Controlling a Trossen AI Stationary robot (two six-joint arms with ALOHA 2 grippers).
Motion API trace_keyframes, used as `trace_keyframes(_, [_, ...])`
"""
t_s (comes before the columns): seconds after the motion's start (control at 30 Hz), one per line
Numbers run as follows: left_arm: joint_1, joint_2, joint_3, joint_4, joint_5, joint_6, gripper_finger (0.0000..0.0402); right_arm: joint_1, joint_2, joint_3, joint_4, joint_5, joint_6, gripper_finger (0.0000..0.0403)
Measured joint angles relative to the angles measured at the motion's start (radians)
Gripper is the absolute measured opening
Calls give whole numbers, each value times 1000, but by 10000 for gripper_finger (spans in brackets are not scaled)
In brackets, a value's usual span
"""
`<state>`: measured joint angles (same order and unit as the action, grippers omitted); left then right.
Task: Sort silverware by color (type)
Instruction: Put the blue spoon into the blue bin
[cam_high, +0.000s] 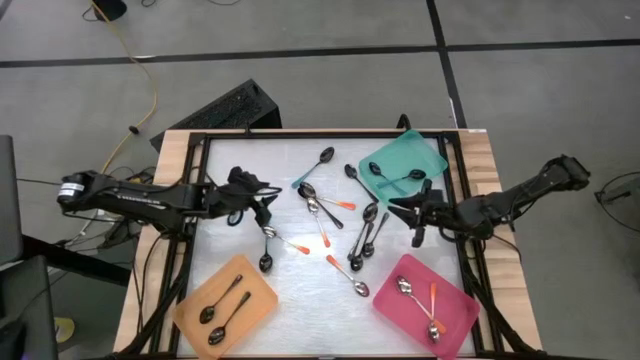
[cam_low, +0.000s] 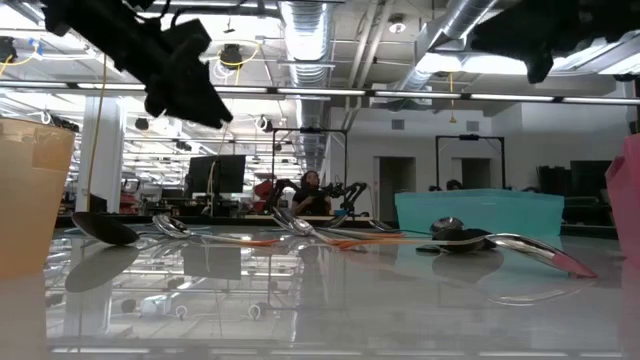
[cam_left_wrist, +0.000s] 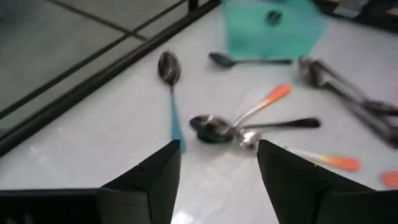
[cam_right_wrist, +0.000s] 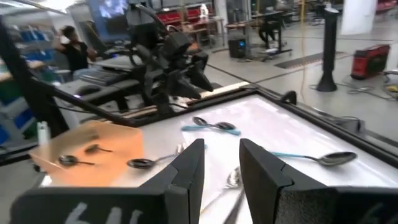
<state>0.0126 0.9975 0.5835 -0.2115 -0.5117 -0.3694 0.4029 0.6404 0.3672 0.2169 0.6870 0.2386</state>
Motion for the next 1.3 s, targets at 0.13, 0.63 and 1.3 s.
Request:
trace_keyframes(0.13, [14, 39, 1, -58, 1, -32, 212, -17, 34, 0, 1, 4, 0, 118])
trace_keyframes(0.63, [27, 52, 1, -374, -76, -312, 216, -67, 148, 0, 16, 4, 26, 119])
trace_keyframes(1.3, [88, 202, 2, -471, -50, -388, 216, -85, 185, 0, 30, 3, 24, 119])
